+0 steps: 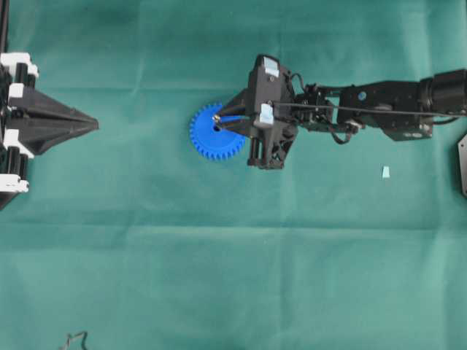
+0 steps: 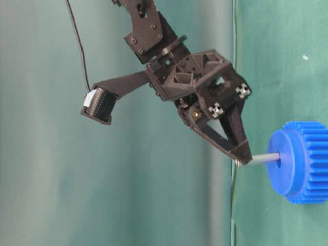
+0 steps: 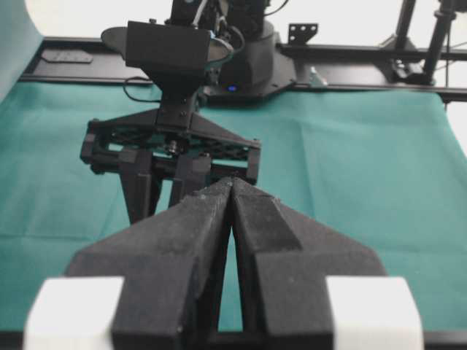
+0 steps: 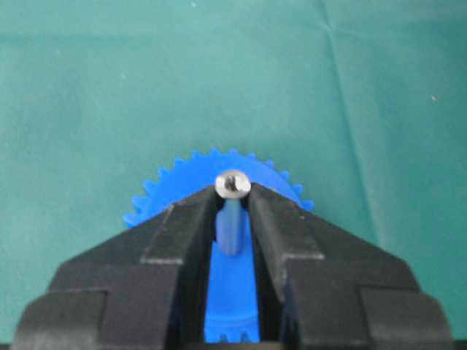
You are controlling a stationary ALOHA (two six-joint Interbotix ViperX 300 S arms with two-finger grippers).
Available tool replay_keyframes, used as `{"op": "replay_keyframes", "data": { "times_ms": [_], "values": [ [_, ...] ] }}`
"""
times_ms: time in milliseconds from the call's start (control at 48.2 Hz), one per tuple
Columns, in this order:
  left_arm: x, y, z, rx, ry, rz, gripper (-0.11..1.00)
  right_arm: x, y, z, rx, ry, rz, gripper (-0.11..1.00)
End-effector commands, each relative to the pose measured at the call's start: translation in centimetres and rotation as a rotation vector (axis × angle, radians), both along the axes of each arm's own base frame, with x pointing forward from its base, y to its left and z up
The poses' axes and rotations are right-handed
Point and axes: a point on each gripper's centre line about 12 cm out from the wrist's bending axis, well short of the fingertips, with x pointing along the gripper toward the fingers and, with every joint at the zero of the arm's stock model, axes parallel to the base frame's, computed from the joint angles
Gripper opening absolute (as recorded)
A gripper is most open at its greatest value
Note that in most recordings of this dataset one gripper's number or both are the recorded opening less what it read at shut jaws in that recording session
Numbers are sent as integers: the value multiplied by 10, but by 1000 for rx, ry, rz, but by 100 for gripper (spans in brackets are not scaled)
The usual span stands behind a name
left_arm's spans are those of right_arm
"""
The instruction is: Insert the shaft into the center hole of the gear.
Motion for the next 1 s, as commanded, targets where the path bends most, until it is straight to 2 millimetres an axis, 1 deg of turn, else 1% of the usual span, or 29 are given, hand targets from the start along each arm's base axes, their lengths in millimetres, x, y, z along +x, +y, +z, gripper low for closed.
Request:
{"op": "replay_keyframes", "data": {
  "times_ms": [0,104,291,581,747,975],
  "values": [
    [3,0,10,0,-23,-2,0,2,-2,5,2,-17,-7,17],
    [3,0,10,0,-25,-2,0,3,-2,7,-1,-28,-7,17],
    [3,0,9,0,-21,-2,0,12,-3,20,-19,-78,-1,17],
    [2,0,9,0,-20,-2,0,13,-5,23,-26,-109,-5,17],
    [2,0,9,0,-15,-2,0,12,-5,19,-18,-99,-11,17],
    [2,0,8,0,-14,-2,0,13,-5,1,-1,-77,-26,17]
  ]
}}
